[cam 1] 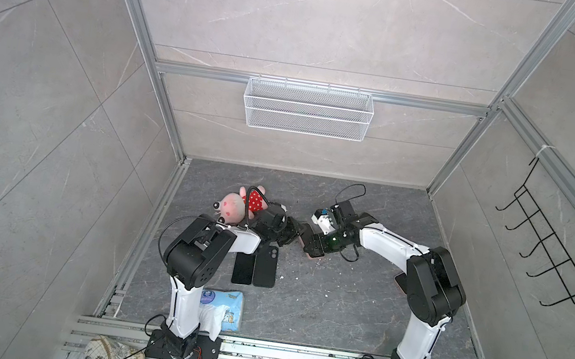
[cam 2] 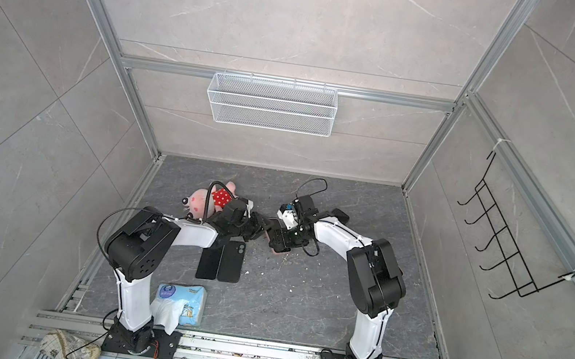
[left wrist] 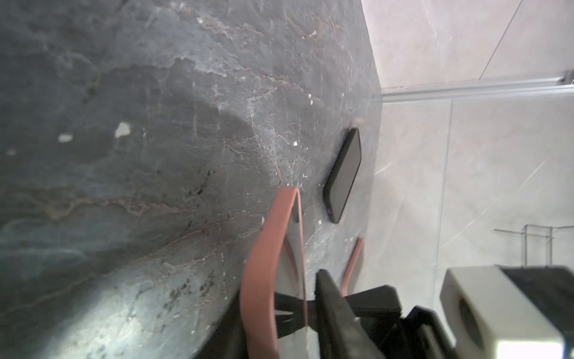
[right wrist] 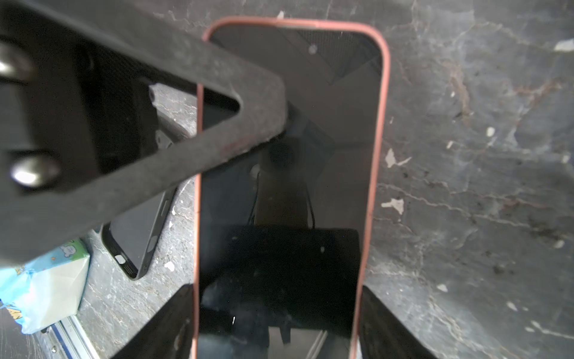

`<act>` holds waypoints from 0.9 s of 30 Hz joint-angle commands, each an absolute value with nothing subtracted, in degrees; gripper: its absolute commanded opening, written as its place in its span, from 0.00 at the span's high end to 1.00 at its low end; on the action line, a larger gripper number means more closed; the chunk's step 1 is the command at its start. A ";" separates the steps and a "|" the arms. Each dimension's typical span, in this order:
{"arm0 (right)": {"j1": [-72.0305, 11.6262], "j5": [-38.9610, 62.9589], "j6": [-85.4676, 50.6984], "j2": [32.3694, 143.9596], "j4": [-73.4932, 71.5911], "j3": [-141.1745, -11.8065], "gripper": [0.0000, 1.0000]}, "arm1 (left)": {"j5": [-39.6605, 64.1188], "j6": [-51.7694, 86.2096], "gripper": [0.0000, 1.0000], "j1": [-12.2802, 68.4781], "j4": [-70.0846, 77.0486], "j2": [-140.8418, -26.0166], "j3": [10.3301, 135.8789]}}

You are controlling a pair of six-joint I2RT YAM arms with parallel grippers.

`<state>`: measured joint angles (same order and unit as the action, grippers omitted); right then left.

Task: Take the phone out of the phone case
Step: Pass the phone.

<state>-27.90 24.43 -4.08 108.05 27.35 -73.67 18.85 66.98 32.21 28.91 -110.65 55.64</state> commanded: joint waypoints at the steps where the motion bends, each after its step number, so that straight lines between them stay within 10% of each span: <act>1: -28.03 26.46 -4.80 104.99 25.22 -73.08 0.75 | 19.07 66.80 0.82 31.95 31.99 -109.66 54.87; 9: -27.99 27.32 -6.75 103.01 23.14 -70.34 0.73 | 18.12 66.17 1.00 31.89 32.17 -106.64 52.19; 17: -27.95 30.37 -30.16 85.74 3.33 -53.84 0.24 | 11.42 68.16 1.00 31.32 41.60 -95.71 44.50; 27: -28.89 29.45 -58.33 70.60 -27.94 -36.81 0.22 | 1.49 73.92 1.00 31.47 61.39 -85.29 38.70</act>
